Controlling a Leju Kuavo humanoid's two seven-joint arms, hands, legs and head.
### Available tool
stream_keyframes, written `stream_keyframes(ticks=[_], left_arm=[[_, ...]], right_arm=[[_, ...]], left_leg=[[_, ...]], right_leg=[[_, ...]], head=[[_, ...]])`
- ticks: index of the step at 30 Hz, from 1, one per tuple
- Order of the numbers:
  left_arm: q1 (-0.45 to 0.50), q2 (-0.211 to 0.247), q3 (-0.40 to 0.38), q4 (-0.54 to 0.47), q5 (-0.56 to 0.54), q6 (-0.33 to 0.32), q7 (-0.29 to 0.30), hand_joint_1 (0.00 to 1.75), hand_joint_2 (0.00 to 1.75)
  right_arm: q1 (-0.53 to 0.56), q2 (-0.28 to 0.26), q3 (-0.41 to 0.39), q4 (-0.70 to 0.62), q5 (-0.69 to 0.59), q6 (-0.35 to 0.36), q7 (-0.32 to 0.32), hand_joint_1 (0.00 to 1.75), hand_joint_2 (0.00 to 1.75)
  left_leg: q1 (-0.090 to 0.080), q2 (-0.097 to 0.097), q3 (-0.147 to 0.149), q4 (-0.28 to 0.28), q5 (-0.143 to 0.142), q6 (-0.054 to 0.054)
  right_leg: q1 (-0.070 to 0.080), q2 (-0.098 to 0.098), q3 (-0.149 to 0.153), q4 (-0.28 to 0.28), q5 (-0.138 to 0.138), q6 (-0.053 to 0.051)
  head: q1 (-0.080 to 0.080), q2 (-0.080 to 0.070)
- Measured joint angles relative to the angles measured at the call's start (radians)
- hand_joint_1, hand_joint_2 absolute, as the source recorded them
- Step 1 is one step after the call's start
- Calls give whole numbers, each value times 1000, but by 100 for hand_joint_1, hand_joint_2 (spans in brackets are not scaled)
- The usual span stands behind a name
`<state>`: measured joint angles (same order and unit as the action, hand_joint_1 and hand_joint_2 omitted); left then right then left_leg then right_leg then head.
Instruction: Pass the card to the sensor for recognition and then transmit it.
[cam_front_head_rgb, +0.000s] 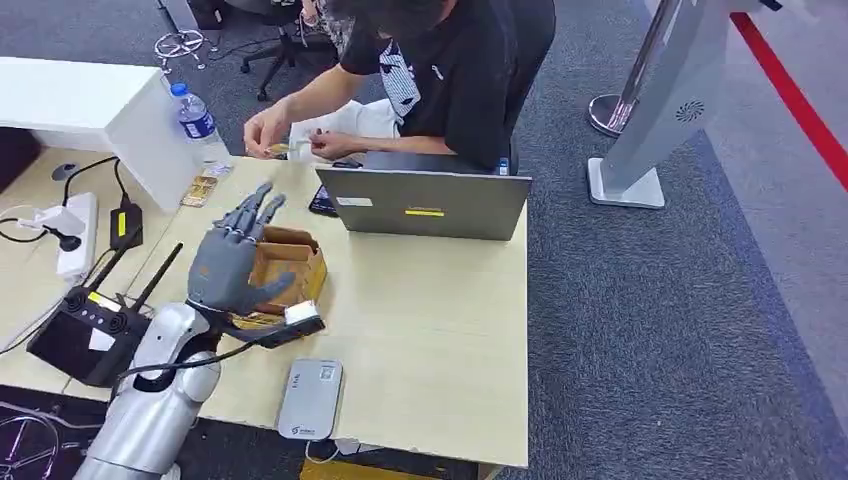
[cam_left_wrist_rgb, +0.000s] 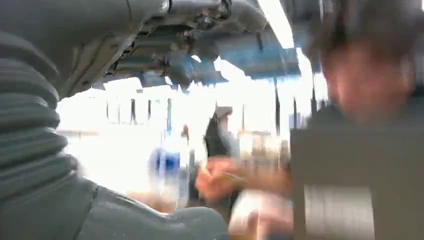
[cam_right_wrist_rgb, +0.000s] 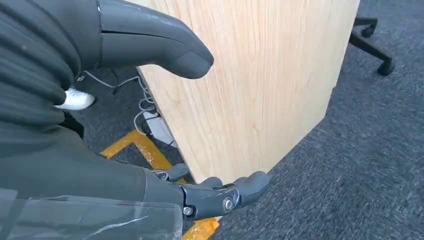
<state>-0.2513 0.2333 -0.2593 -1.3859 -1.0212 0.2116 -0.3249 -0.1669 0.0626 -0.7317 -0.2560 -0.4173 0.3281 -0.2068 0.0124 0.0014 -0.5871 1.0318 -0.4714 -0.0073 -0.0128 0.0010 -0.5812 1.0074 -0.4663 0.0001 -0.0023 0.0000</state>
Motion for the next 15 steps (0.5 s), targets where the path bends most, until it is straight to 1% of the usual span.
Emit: stream_keyframes(ticks=[1, 2, 3, 5, 9, 15], left_arm=[[9, 17, -15, 0, 2, -36, -11, 0, 175], [21, 31, -28, -3, 4, -55, -18, 0, 175], [29, 58, -51, -8, 3, -82, -25, 0, 175], [44, 91, -79, -11, -6, -107, -25, 0, 175], [83, 149, -114, -41, -5, -124, -22, 0, 175], [159, 219, -118, -128, 9, -114, -15, 0, 175]], right_arm=[[2, 0, 0, 0, 0, 2, -1, 0, 175], [5, 0, 0, 0, 0, 5, -2, 0, 175], [8, -1, 0, 0, -1, 8, -3, 0, 175], [11, -2, -1, 0, -2, 10, -3, 0, 175], [14, -4, -3, 0, -5, 11, -6, 0, 175], [23, -6, -10, 0, -20, 15, -18, 0, 175]], left_leg=[[0, 1, 0, 0, 0, 0], [0, 2, 0, 0, 0, 0], [0, 2, 0, 0, 0, 0], [0, 2, 0, 0, 0, 0], [0, 2, -1, 0, 0, 0], [0, 2, -1, 0, 0, 0]], right_leg=[[0, 1, 0, 0, 0, 0], [0, 2, -1, 0, 0, 0], [0, 2, -1, 0, 0, 0], [0, 2, -1, 0, 0, 0], [0, 2, -1, 0, 0, 0], [0, 2, -1, 0, 0, 0]], head=[[0, 0], [0, 0], [0, 0], [0, 0], [0, 0], [0, 0]])
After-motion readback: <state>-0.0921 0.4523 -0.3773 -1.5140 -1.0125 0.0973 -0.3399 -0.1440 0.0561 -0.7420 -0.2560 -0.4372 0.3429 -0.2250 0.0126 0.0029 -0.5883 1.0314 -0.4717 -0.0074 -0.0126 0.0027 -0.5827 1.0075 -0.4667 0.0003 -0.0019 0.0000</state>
